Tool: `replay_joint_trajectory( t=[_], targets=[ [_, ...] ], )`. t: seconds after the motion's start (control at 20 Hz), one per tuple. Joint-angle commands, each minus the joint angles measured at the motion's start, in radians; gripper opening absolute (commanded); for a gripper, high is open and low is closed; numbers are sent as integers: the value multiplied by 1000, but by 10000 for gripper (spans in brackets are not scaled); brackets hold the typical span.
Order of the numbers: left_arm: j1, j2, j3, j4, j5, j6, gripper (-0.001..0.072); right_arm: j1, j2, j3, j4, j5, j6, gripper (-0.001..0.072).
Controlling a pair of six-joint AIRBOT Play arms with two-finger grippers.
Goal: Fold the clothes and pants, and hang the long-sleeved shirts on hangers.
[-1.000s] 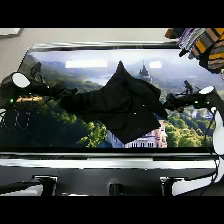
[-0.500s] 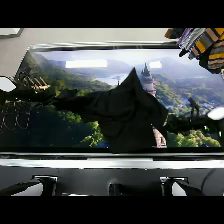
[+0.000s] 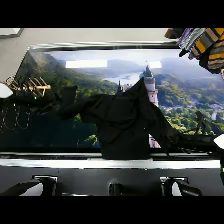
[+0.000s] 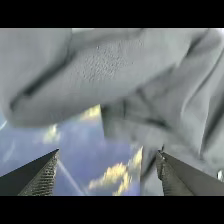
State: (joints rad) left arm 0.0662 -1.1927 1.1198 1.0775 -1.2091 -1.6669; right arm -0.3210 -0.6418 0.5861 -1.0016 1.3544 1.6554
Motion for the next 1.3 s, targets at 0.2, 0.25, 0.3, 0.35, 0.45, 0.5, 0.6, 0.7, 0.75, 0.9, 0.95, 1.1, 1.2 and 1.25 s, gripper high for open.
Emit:
replay_joint_trajectory(
  t=[0.2, 0.25, 0.3, 0.35, 0.45, 0.5, 0.6, 0.7, 0.75, 0.9, 0.95, 1.1, 1.2, 1.25],
  targets=[
    [-146, 159, -531, -425, 42, 149, 674, 0, 18, -7, 2, -2, 5, 29],
    [-206, 158, -574, -437, 90, 149, 674, 0, 18, -7, 2, -2, 5, 29],
    [-262, 158, -604, -450, 137, 148, 675, 0, 18, -7, 2, -1, 5, 29],
    [-317, 156, -621, -460, 180, 148, 674, 0, 18, -7, 2, 1, 5, 29],
    [-406, 140, -623, -462, 253, 124, 674, 0, 18, -7, 2, -1, 5, 29],
    [-439, 127, -623, -462, 286, 106, 673, 0, 18, -7, 2, -3, 5, 29],
    [-496, 89, -623, -480, 328, 97, 671, 0, 18, -7, 2, -6, 5, 29],
    [-544, 42, -623, -527, 360, 98, 664, 0, 18, -7, 2, -6, 5, 29],
    [-565, 24, -623, -552, 377, 109, 663, 0, 18, -7, 2, -7, 6, 29],
    [-621, -22, -623, -626, 427, 143, 663, 0, 18, -7, 2, -6, 5, 29],
    [-632, -32, -622, -632, 444, 142, 664, 0, 18, -7, 2, -7, 5, 29],
    [-648, -48, -616, -634, 484, 142, 521, 0, 18, -7, 2, -13, 6, 29],
    [-647, -48, -615, -634, 505, 142, 429, 0, 18, -13, 12, -24, 6, 29],
    [-647, -49, -615, -634, 510, 142, 353, 0, 18, -22, 29, -25, 6, 29]
  ],
)
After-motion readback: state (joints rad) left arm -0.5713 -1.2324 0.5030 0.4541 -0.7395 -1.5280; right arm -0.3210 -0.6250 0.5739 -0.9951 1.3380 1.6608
